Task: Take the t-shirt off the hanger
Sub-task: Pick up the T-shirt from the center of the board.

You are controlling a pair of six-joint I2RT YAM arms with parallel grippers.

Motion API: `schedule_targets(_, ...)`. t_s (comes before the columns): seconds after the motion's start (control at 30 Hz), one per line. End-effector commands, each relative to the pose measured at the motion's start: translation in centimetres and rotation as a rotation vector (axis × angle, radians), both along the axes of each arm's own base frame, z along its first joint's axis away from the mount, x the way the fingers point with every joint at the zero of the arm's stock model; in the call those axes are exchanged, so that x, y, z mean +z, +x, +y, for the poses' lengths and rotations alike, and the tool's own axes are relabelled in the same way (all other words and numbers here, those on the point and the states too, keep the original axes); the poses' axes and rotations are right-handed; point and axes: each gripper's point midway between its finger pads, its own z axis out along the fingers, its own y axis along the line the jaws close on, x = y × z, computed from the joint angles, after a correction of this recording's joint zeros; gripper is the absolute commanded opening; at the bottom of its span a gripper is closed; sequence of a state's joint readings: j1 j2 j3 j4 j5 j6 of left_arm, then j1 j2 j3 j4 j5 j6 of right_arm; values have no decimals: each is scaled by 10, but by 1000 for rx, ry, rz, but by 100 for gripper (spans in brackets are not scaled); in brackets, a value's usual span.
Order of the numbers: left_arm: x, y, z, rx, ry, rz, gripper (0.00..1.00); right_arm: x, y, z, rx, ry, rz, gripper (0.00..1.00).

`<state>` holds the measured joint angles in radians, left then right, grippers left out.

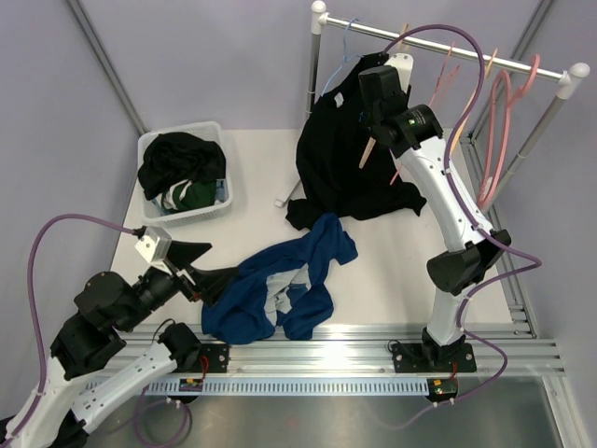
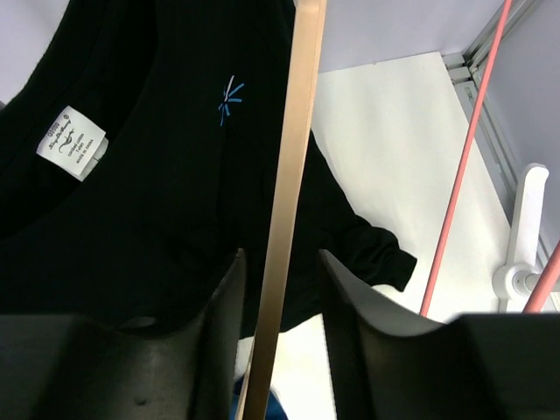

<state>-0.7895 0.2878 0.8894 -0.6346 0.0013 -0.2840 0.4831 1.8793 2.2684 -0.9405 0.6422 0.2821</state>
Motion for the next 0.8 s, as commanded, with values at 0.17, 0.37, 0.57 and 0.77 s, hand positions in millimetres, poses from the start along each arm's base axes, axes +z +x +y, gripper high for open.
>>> schedule_targets(0.17, -41, 28, -6, 48, 203, 25, 99, 35, -27, -6, 75, 31, -36, 98)
schedule_targets(0.37, -91, 45, -25, 28, 373, 190, 99, 67, -69, -19, 141, 43, -70, 99)
schedule_targets(0.57, -116, 48, -39, -32, 458, 266, 99, 92, -132, -15, 318, 147, -107, 100)
schedule_targets(0.77, -154, 45, -67, -155, 539, 422, 99, 100, -191, -3, 516, 274, -196, 99)
